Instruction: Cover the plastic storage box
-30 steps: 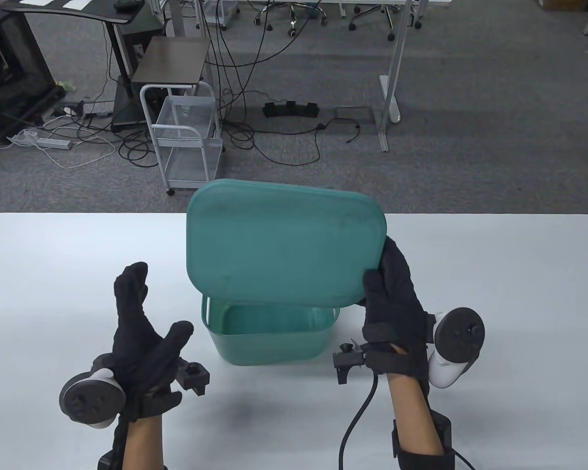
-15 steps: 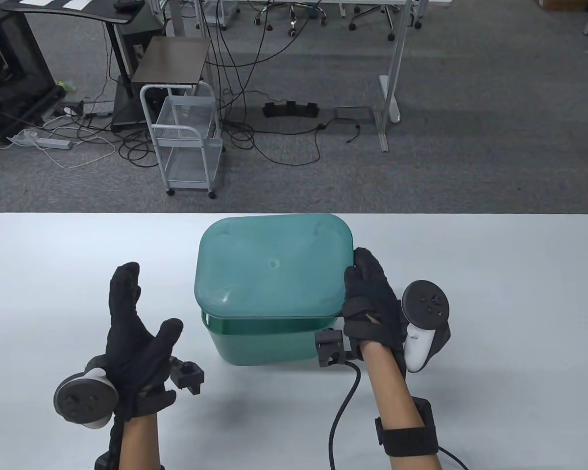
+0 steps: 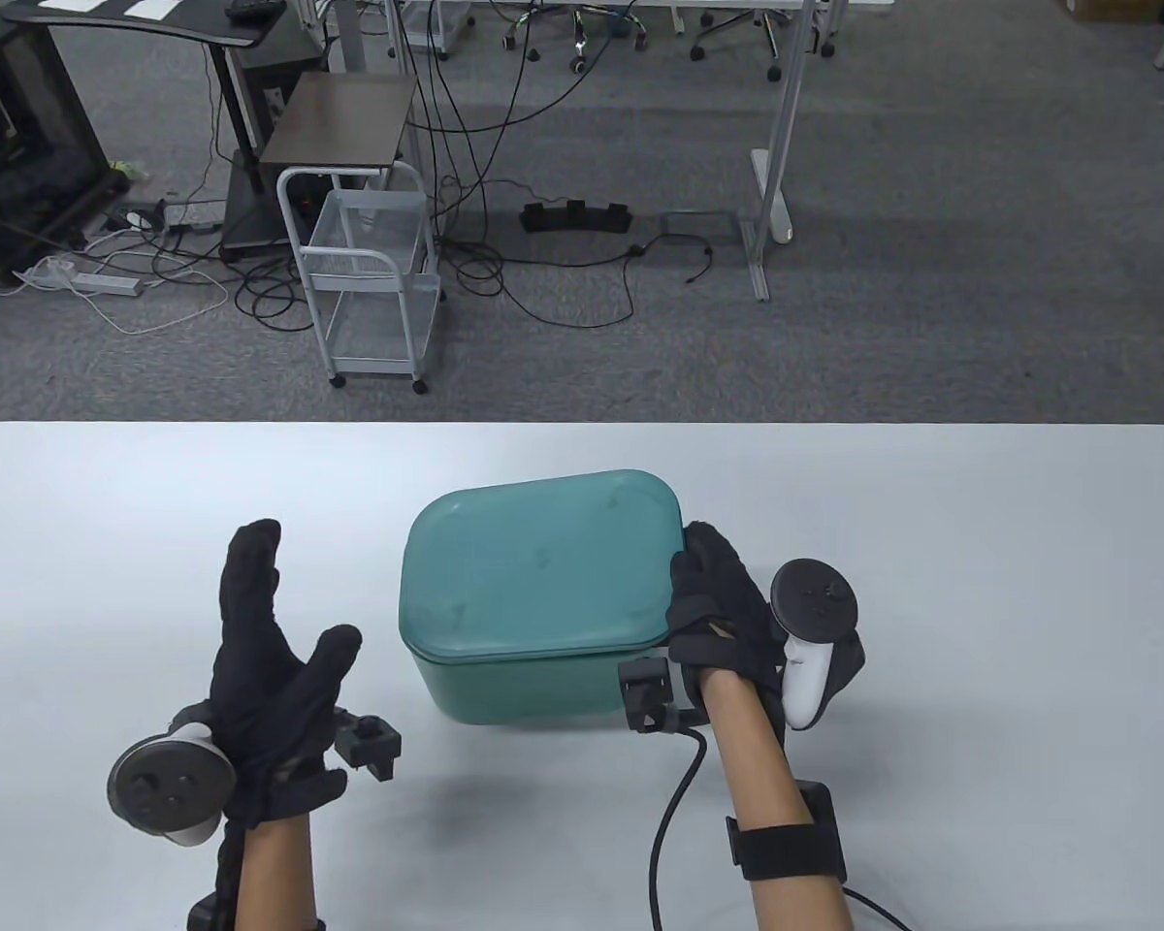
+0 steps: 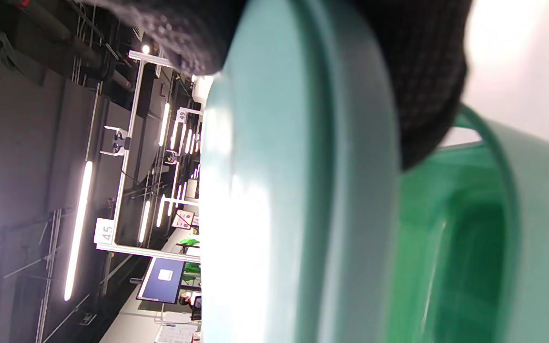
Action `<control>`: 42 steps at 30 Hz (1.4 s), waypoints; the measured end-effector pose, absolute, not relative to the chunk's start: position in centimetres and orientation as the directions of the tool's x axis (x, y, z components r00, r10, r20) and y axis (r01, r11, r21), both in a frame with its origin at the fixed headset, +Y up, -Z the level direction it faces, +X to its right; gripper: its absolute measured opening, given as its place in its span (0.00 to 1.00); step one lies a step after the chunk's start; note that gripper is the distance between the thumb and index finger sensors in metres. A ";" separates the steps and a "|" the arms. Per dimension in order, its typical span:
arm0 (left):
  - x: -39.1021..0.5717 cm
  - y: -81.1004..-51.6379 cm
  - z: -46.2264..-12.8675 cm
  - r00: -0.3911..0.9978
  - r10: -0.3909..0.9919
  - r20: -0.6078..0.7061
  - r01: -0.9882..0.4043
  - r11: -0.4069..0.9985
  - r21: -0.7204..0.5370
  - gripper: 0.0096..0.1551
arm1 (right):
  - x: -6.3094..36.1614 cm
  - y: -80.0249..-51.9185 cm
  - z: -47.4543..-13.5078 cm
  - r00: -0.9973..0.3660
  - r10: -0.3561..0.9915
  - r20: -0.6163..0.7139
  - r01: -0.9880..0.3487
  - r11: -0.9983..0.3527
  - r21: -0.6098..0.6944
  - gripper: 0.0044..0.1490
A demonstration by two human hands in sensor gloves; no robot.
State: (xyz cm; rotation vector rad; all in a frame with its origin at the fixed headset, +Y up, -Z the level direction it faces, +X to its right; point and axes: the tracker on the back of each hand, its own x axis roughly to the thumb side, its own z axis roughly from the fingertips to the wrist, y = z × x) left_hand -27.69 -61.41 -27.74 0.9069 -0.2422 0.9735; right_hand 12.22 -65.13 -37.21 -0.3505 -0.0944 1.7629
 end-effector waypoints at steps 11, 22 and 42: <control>-27.6 -61.5 -27.9 0.572 0.609 0.550 -0.796 0.250 0.551 0.53 | 11.6 -65.8 -37.8 -0.209 0.957 -0.201 -0.937 -0.255 -0.240 0.37; -27.5 -61.5 -28.0 0.575 0.611 0.544 -0.794 0.258 0.550 0.53 | 11.2 -65.2 -37.9 -0.311 0.923 -0.225 -0.900 -0.362 -0.244 0.37; -19.8 -63.4 -30.1 0.817 0.412 0.403 -0.568 0.696 0.439 0.48 | 5.6 -62.9 -34.2 -0.930 0.274 0.246 -0.347 -0.875 -0.336 0.46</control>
